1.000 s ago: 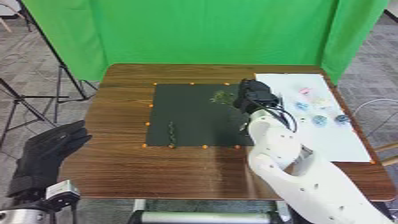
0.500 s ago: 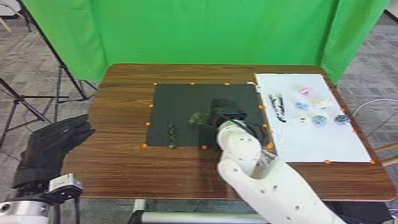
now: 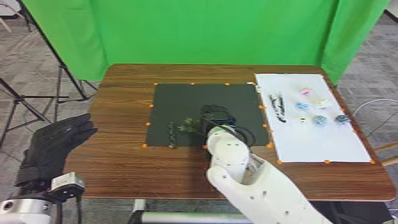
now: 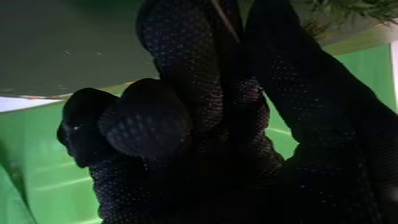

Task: Arrange flowers

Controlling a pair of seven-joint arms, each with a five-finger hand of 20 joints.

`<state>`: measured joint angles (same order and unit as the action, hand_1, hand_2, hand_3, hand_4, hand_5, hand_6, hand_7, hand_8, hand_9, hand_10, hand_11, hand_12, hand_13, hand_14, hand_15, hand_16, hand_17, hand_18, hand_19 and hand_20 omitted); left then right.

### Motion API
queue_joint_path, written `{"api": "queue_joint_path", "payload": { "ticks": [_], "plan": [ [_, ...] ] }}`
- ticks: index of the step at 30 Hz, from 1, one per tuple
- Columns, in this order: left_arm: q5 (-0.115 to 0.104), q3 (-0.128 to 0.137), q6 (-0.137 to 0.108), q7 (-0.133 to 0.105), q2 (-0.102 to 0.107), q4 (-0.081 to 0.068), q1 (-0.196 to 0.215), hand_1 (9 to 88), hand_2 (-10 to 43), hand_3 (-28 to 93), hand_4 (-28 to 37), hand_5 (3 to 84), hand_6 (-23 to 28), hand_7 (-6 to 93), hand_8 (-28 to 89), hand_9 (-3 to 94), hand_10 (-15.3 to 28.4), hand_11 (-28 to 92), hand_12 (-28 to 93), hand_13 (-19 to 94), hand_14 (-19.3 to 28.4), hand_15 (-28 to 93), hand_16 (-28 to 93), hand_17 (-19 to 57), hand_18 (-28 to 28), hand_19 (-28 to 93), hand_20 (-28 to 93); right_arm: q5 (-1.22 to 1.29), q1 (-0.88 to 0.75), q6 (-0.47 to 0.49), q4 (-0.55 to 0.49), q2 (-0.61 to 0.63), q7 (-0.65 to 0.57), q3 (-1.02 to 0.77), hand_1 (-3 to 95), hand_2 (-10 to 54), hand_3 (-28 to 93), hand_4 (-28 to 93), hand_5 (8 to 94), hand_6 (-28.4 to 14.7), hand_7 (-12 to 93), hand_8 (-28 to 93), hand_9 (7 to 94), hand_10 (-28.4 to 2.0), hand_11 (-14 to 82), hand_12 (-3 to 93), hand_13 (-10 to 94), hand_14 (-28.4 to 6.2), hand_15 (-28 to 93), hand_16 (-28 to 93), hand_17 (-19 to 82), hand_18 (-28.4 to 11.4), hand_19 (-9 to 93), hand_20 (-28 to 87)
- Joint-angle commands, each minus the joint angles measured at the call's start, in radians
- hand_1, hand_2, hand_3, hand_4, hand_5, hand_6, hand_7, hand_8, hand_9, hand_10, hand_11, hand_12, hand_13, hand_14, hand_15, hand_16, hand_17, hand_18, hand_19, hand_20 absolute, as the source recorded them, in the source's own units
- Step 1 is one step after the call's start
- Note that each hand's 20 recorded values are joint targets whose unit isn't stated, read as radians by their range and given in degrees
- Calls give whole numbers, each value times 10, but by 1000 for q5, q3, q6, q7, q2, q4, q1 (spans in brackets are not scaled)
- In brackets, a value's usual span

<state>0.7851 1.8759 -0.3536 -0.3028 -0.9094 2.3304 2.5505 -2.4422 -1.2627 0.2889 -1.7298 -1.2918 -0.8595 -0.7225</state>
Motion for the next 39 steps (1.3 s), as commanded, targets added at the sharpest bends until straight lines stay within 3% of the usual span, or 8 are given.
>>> {"api": "queue_joint_path", "payload": {
  "ticks": [1, 14, 16, 19, 24, 27, 30, 39],
  "plan": [
    [12, -9, 8, 17, -4, 0, -2, 282, 54, 838, -115, 499, 148, 146, -86, 411, 218, 345, 100, 277, 280, 572, -110, -93, 215, 560, 154, -18, 5, 49, -8, -30, -8, -2, 370, -69, 727, -224, 829, -31, 274, -71, 897, -140, 380, 237, 844, -74, 692, 255, 594, -210, 932, 395],
    [3, -6, -12, 10, 8, 6, 14, 286, 56, 837, -114, 499, 148, 146, -86, 411, 218, 345, 99, 276, 281, 574, -110, -93, 215, 560, 153, 0, 2, 64, -30, -36, -11, 2, 336, -49, 710, -221, 846, -40, 261, -85, 910, -145, 369, 234, 853, -80, 683, 257, 606, -207, 932, 385],
    [-12, -8, -27, -8, 27, 6, 24, 286, 56, 836, -112, 499, 148, 146, -86, 411, 218, 345, 99, 277, 280, 573, -111, -93, 215, 561, 153, 3, 10, 53, -35, -33, -12, 6, 331, -44, 706, -220, 847, -41, 259, -83, 911, -145, 368, 234, 855, -81, 682, 257, 608, -207, 932, 383],
    [-3, -6, -17, 3, 16, 7, 21, 286, 56, 836, -111, 499, 149, 145, -87, 411, 218, 345, 99, 276, 281, 574, -110, -93, 215, 561, 153, 19, 24, 38, -39, -28, -22, 10, 325, -35, 700, -219, 848, -42, 257, -82, 912, -145, 367, 234, 856, -82, 680, 257, 610, -207, 932, 380],
    [-35, -5, -47, -29, 53, 9, 46, 285, 56, 836, -109, 499, 148, 146, -86, 411, 218, 345, 99, 276, 280, 573, -111, -93, 215, 561, 153, 23, 40, 24, -49, -17, -25, 18, 319, -30, 696, -216, 849, -43, 256, -81, 913, -147, 364, 234, 858, -82, 675, 257, 617, -203, 932, 368],
    [-27, -3, -40, -21, 40, 10, 44, 286, 57, 835, -110, 499, 148, 145, -87, 410, 218, 345, 99, 276, 280, 573, -111, -93, 215, 561, 152, 19, 47, 21, -55, -11, -23, 21, 318, -29, 695, -216, 851, -44, 255, -81, 915, -147, 363, 234, 859, -83, 674, 257, 617, -202, 932, 366],
    [-40, -2, -55, -39, 50, 14, 65, 285, 56, 837, -110, 499, 148, 146, -87, 410, 218, 345, 99, 276, 281, 573, -111, -93, 215, 561, 152, 29, 54, 7, -77, 8, -28, 26, 317, -27, 692, -214, 852, -45, 254, -81, 915, -148, 361, 234, 860, -83, 673, 257, 619, -201, 932, 362],
    [-100, 1, -120, -153, 79, 26, 151, 285, 57, 838, -112, 499, 149, 146, -86, 411, 218, 345, 99, 276, 281, 574, -110, -93, 215, 561, 152, 102, 34, -82, -221, 226, 20, -122, 298, -5, 702, -210, 804, -49, 260, -83, 867, -163, 357, 232, 819, -94, 672, 260, 566, -220, 932, 343]
  ]
}}
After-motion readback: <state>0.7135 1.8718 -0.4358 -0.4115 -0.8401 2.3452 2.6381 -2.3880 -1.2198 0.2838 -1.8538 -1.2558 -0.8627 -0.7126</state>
